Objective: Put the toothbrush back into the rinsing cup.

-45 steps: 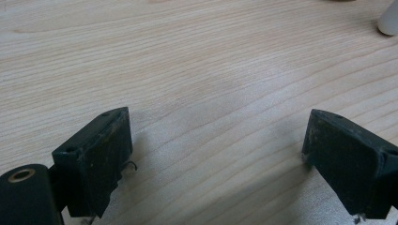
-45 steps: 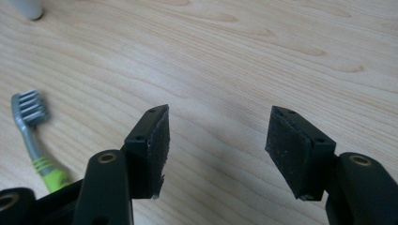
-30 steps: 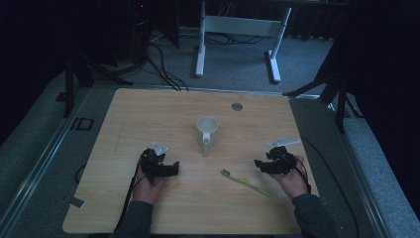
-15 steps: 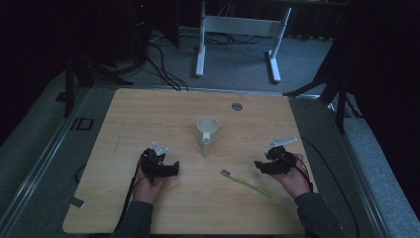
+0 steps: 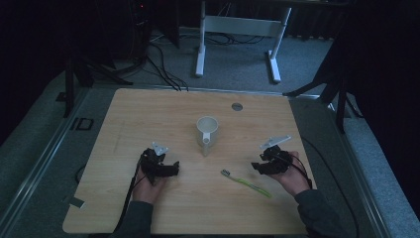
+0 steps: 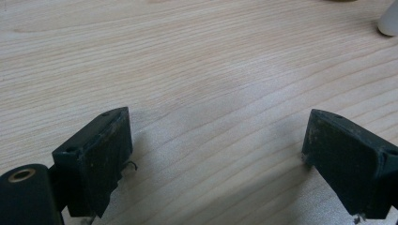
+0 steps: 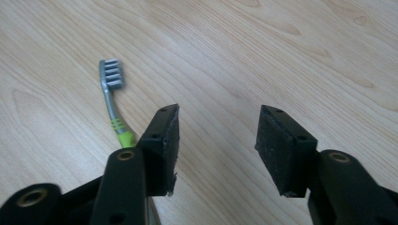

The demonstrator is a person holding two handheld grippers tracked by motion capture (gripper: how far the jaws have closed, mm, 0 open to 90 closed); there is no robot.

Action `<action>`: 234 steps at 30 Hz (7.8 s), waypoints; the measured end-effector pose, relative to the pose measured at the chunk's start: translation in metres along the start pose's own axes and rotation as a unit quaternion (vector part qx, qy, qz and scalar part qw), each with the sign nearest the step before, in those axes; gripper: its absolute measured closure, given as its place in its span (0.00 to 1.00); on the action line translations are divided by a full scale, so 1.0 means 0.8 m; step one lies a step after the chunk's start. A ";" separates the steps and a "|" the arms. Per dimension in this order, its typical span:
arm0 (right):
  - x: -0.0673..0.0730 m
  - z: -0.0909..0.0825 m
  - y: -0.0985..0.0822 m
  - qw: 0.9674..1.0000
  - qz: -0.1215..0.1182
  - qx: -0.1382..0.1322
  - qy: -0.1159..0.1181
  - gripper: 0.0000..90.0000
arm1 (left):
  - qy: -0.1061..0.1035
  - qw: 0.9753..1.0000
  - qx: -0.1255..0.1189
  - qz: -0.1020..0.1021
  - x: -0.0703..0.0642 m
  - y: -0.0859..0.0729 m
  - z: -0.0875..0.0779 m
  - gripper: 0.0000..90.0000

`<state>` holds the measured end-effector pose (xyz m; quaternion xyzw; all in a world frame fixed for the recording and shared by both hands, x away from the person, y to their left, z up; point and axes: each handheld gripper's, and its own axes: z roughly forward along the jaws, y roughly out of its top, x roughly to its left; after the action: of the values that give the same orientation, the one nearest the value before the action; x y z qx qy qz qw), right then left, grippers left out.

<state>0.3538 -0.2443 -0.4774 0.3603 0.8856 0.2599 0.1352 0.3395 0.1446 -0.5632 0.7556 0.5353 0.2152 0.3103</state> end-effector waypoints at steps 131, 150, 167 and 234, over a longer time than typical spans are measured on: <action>0.067 0.053 0.046 0.959 -0.157 0.220 0.087 0.76 | 0.001 1.000 -0.001 0.000 0.000 0.000 0.000 0.10; 0.067 0.063 0.039 0.951 -0.157 0.249 0.093 0.77 | 0.001 1.000 0.000 0.000 0.000 0.000 0.000 0.10; 0.066 0.069 0.036 0.948 -0.155 0.263 0.090 0.82 | 0.001 1.000 0.000 0.000 0.000 0.000 0.000 0.10; 0.063 0.062 0.032 0.956 -0.138 0.240 0.097 0.91 | 0.001 1.000 0.000 0.000 0.000 0.000 0.000 0.10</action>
<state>0.3537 -0.1749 -0.5074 0.2293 0.9719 0.0521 -0.0073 0.3394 0.1443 -0.5631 0.7555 0.5357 0.2153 0.3097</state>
